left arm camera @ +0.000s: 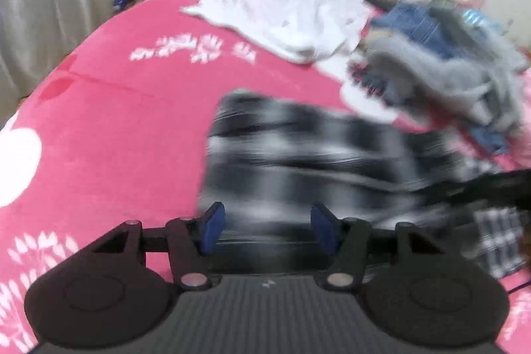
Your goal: Fold clothes
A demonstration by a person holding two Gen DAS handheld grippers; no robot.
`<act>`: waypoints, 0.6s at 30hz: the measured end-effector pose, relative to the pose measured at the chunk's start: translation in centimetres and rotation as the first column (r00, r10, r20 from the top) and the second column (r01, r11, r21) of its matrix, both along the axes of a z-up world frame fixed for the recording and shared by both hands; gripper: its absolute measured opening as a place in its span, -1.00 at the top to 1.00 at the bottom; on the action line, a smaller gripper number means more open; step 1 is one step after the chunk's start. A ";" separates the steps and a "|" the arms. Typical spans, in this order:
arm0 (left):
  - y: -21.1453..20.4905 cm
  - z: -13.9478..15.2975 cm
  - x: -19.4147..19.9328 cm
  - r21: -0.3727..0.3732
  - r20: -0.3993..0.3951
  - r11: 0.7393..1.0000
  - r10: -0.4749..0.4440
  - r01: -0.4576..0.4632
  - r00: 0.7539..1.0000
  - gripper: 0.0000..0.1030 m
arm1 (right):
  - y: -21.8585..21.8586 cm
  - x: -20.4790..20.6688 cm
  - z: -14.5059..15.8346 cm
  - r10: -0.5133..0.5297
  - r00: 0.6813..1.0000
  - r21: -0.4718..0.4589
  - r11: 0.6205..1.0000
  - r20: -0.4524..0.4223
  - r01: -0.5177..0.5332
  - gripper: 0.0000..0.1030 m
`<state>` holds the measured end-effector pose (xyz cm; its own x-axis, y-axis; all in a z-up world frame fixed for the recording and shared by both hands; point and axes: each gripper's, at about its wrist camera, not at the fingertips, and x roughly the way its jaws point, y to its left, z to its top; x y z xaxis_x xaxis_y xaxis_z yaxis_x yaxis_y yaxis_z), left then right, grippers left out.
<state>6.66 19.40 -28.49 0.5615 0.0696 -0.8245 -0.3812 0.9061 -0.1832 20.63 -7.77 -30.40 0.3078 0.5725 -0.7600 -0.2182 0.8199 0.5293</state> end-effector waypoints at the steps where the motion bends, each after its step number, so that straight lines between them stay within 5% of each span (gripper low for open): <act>1: -0.7 -0.4 0.5 0.020 -0.028 1.000 0.008 -0.008 1.000 -0.13 | -1.3 0.0 0.4 -0.001 1.000 -0.011 1.000 0.009 0.001 0.68; 6: -4.9 -2.1 2.0 0.046 -0.113 0.998 0.044 -0.039 0.993 -0.13 | -8.9 0.0 1.9 0.007 0.999 -0.100 0.995 0.041 -0.003 0.68; 18: -14.6 -1.5 5.1 0.065 -0.101 0.998 0.005 0.002 0.995 -0.15 | -23.5 0.5 1.8 0.043 0.999 -0.250 0.968 0.028 -0.035 0.69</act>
